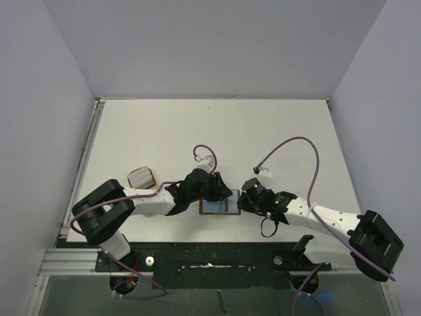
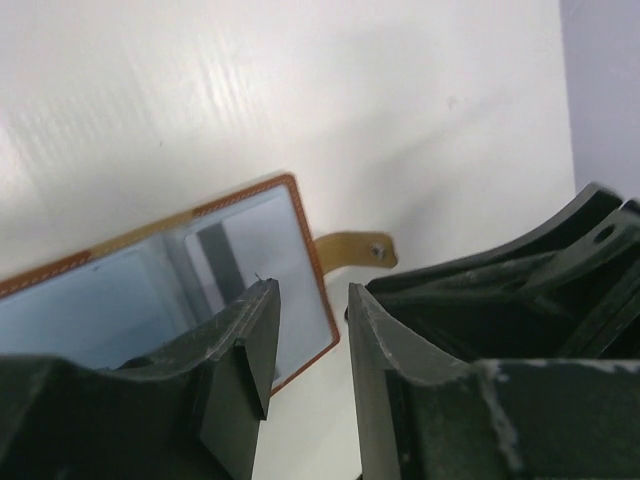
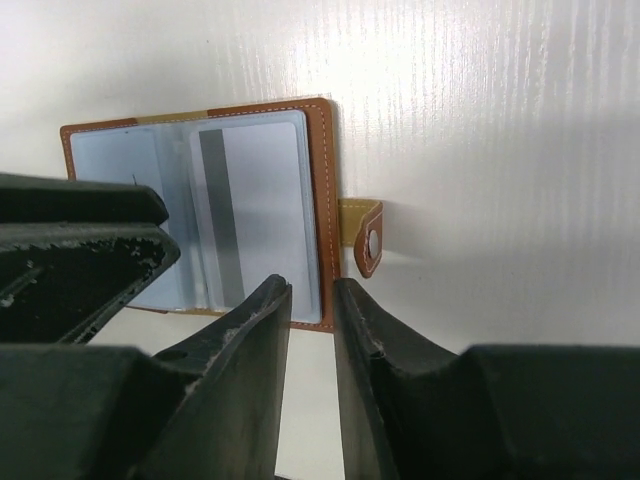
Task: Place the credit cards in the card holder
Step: Insert the credit card into the card holder, then pick up the credit card from the storage box.
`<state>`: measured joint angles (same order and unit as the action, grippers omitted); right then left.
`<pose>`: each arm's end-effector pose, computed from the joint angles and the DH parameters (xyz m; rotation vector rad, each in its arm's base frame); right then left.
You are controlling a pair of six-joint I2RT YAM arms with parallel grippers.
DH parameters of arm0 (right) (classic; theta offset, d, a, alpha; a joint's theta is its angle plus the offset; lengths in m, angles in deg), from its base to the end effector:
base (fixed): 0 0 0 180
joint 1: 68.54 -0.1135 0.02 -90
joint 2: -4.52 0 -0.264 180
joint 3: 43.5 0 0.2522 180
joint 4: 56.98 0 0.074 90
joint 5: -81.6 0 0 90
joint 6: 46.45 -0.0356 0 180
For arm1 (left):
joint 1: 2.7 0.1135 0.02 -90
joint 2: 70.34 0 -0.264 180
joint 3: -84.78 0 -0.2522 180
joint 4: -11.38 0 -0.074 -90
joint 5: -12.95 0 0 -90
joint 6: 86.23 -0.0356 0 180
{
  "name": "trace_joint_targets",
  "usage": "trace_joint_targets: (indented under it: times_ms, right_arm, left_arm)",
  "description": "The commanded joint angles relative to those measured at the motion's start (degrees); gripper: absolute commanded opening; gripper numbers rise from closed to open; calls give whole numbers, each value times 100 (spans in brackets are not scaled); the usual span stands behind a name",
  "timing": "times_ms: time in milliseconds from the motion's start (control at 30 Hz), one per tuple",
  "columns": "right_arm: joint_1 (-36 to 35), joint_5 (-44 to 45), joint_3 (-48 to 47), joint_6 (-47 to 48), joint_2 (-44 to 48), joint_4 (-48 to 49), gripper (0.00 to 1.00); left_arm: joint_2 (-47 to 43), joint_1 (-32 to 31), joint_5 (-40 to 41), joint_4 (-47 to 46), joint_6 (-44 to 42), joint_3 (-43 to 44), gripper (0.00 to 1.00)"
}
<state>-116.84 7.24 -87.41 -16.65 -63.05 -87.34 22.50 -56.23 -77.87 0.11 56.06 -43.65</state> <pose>0.1494 0.1533 0.1687 0.3732 2.4964 0.4622 0.1883 -0.2557 0.1560 0.0344 2.3025 -1.0704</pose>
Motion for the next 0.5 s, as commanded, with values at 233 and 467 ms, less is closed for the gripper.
trace_joint_targets:
  times_ms: [233, 467]
  right_arm:
    - [20, 200, -552, 392, 625, -319, 38]
    - [56, 252, -892, 685, 707, -454, 40]
  left_arm:
    - [-1014, 191, 1211, 2457, -1274, 1181, 51]
    - [-1666, 628, 1883, 4509, -3058, 1954, 51]
